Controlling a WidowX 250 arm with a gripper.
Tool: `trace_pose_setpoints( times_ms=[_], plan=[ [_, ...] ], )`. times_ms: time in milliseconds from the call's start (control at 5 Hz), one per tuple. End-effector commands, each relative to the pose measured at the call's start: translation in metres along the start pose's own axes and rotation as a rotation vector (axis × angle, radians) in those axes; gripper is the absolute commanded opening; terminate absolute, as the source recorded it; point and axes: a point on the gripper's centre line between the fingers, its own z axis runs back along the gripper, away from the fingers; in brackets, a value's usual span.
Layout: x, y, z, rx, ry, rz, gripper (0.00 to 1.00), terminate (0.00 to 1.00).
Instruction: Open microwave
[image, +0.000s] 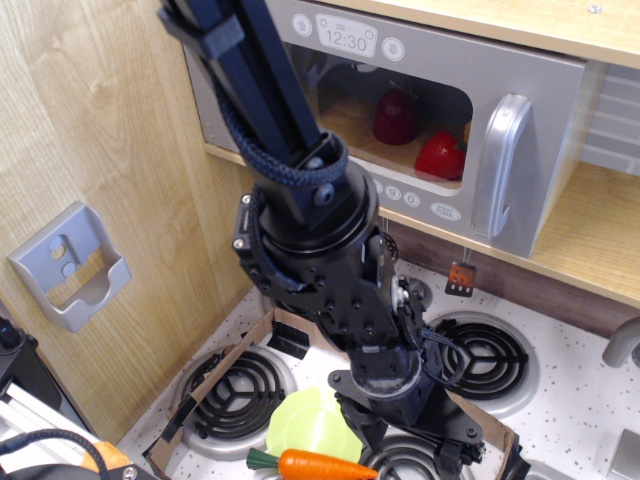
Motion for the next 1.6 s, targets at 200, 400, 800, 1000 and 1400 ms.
trace_pose_setpoints(
  times_ms=[200, 400, 800, 1000, 1400],
  plan=[
    [0.011, 0.0, 0.013, 0.048, -0.018, -0.039, 1.0, 0.0],
    [0.024, 0.005, 0.02, 0.041, 0.004, -0.066, 1.0, 0.0],
    [0.047, 0.007, 0.034, 0.085, 0.014, -0.103, 1.0, 0.0],
    [0.059, 0.008, 0.04, 0.101, 0.014, -0.108, 1.0, 0.0],
    [0.079, 0.004, 0.07, 0.158, -0.045, -0.083, 1.0, 0.0]
  ],
)
